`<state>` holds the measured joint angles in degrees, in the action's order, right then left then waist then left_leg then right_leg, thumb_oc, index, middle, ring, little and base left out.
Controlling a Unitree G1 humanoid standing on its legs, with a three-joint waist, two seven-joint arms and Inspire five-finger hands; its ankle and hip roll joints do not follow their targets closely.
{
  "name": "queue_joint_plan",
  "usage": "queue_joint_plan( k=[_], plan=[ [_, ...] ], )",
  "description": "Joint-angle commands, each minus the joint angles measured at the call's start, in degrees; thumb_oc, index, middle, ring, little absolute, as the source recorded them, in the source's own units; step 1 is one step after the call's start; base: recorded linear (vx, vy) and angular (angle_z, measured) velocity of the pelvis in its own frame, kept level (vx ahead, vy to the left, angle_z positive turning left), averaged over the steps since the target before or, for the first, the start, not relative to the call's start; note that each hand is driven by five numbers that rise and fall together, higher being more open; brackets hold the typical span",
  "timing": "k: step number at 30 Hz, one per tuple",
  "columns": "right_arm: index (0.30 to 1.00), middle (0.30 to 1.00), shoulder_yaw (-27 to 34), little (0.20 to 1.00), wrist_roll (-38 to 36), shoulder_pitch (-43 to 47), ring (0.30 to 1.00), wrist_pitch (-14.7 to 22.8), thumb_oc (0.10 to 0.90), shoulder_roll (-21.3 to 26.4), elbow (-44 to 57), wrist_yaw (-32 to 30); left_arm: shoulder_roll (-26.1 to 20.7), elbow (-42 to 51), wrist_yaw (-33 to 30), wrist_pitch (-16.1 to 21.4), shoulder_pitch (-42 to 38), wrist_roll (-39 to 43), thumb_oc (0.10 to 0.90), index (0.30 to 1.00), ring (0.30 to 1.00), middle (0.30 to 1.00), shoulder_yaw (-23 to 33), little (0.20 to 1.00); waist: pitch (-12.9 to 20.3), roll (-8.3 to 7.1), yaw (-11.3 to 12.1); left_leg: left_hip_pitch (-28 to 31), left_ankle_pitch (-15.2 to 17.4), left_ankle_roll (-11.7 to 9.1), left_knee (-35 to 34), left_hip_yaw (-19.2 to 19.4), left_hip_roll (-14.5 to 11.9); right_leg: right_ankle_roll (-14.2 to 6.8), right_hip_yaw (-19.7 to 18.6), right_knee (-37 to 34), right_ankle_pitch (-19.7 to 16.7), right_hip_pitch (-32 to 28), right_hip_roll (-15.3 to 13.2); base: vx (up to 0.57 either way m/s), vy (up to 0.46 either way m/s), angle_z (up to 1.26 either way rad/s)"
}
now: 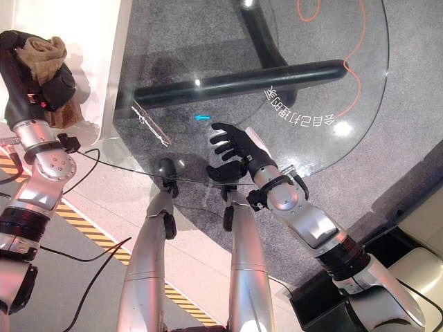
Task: Wipe the table with a cloth and put it in the basket.
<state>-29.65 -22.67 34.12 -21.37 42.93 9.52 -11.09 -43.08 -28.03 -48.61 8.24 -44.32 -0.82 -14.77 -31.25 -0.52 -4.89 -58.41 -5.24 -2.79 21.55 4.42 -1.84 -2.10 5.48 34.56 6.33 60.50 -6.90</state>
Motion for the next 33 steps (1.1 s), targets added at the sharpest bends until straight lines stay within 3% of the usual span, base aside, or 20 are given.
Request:
queue_joint_plan(
  k=[1, 3, 5, 6, 7, 10, 14, 23, 29, 31, 33],
  plan=[
    [0.9, 0.9, -1.1, 0.9, -0.1, -1.4, 0.9, 0.2, 0.8, 0.8, 1.1, 0.7, -1.6, 1.2, -4.2, 3.7, -2.9, -1.0, 0.237, 0.418, 0.418, 0.418, 5.0, 0.337, 1.5, -1.19, 0.3, -1.0, 10.3, 0.5, 7.6, 5.2, 2.7, -2.2, -0.7, -8.2, -4.9, 0.4, 4.7, 0.0, 0.0, 0.0],
    [0.9, 0.9, -1.2, 0.9, 0.1, -1.0, 0.9, 0.0, 0.8, 0.5, 0.9, 0.5, -1.5, 0.4, -3.6, 2.5, -3.9, -1.3, 0.462, 0.611, 0.611, 0.611, 4.5, 0.562, 1.5, -1.23, 0.2, -1.3, 10.2, 0.6, 7.6, 5.2, 2.7, -2.2, -0.7, -8.2, -4.9, 0.7, 4.8, 0.0, 0.0, 0.0],
    [0.9, 0.9, -0.8, 0.9, 0.2, -0.5, 0.9, 0.1, 0.8, 0.5, 0.7, 0.6, -1.6, -1.0, -3.1, 2.2, -5.0, 0.1, 0.435, 0.587, 0.587, 0.587, 4.0, 0.535, 1.5, -1.27, 0.0, -1.9, 9.7, 0.6, 7.4, 5.3, 2.9, -2.2, -0.8, -8.6, -5.6, 1.2, 4.9, 0.0, 0.0, 0.0],
    [0.9, 0.9, -0.9, 0.9, 0.3, -0.8, 0.9, 0.2, 0.8, 0.5, 0.6, 0.7, -1.6, -1.5, -2.8, 2.0, -4.9, 0.6, 0.547, 0.684, 0.684, 0.684, 3.8, 0.647, 1.5, -1.26, 0.0, -1.4, 10.2, 0.5, 7.6, 5.2, 2.9, -2.3, -0.9, -8.4, -5.1, 0.8, 4.9, 0.0, 0.0, 0.0],
    [0.9, 0.9, -0.9, 0.9, 0.3, -0.6, 0.9, 0.3, 0.8, 0.3, 0.3, 0.8, -1.6, -2.7, -2.0, 1.5, -5.4, 2.0, 0.8, 0.9, 0.9, 0.9, 3.4, 0.9, 1.5, -1.22, 0.0, -1.4, 10.2, 0.5, 7.6, 5.2, 2.9, -2.4, -0.9, -8.3, -5.0, 0.7, 4.9, 0.0, 0.0, 0.0],
    [0.9, 0.9, -0.8, 0.9, 0.6, 0.2, 0.9, 0.1, 0.8, -0.3, 0.1, 1.0, -1.2, -4.9, 2.4, -1.1, -6.6, 4.1, 0.8, 0.9, 0.9, 0.9, 2.5, 0.9, 1.5, -1.5, -0.2, -2.2, 9.5, 0.5, 7.3, 5.0, 3.0, -2.5, -1.1, -8.8, -5.9, 1.3, 5.1, 0.0, 0.0, 0.0],
    [0.9, 0.9, -0.6, 0.9, 0.1, 0.2, 0.9, 0.0, 0.8, 0.0, 0.4, 1.4, -1.3, -5.4, 4.4, -1.9, -6.7, 4.5, 0.8, 0.9, 0.9, 0.9, 2.1, 0.9, 1.5, -1.72, -0.2, -2.1, 9.8, 0.5, 7.4, 4.8, 3.0, -2.6, -1.0, -8.8, -5.7, 1.2, 5.2, 0.0, 0.0, 0.0],
    [0.9, 0.9, -0.1, 0.9, 0.3, 0.7, 0.9, 0.8, 0.8, -0.5, -0.4, 1.4, -1.7, -7.5, 4.9, -0.6, -7.9, 6.1, 0.8, 0.9, 0.9, 0.9, 1.8, 0.9, 1.5, -1.9, -0.4, -2.5, 9.4, 0.5, 7.4, 4.7, 3.0, -2.5, -0.9, -9.0, -6.3, 1.7, 5.2, 0.0, -0.011, 0.0],
    [0.9, 0.9, 0.2, 0.9, 2.3, -1.0, 0.9, 1.2, 0.8, -1.3, -0.2, 1.9, -1.9, -7.2, 3.3, 1.2, -6.5, 5.7, 0.8, 0.9, 0.9, 0.9, 2.8, 0.9, 1.5, -1.52, -0.4, 0.6, 10.3, 0.4, 7.0, 4.8, 3.0, -2.6, -1.0, -9.4, -5.5, -0.9, 5.2, 0.0, 0.0, 0.0],
    [0.9, 0.9, 1.0, 0.9, 2.8, -1.3, 0.9, 1.7, 0.8, -1.1, 0.5, 2.1, -2.4, -6.3, 3.1, 2.0, -6.4, 5.0, 0.8, 0.9, 0.9, 0.9, 3.7, 0.9, 1.5, -1.51, -0.5, -0.3, 8.6, 0.8, 6.3, 5.6, 3.1, -2.2, -0.8, -10.3, -7.0, -0.1, 4.9, -0.03, -0.011, 0.0],
    [0.9, 0.9, 1.1, 0.9, 3.0, -2.4, 0.9, 1.7, 0.8, -1.4, 0.6, 2.2, -2.4, -5.9, 3.1, 2.4, -5.3, 4.5, 0.8, 0.9, 0.9, 0.9, 3.9, 0.9, 1.5, -1.41, -0.3, 1.9, 10.3, 0.5, 6.6, 4.9, 3.1, -2.6, -1.0, -9.7, -5.5, -2.1, 5.1, 0.02, -0.008, -0.01]
  ],
)
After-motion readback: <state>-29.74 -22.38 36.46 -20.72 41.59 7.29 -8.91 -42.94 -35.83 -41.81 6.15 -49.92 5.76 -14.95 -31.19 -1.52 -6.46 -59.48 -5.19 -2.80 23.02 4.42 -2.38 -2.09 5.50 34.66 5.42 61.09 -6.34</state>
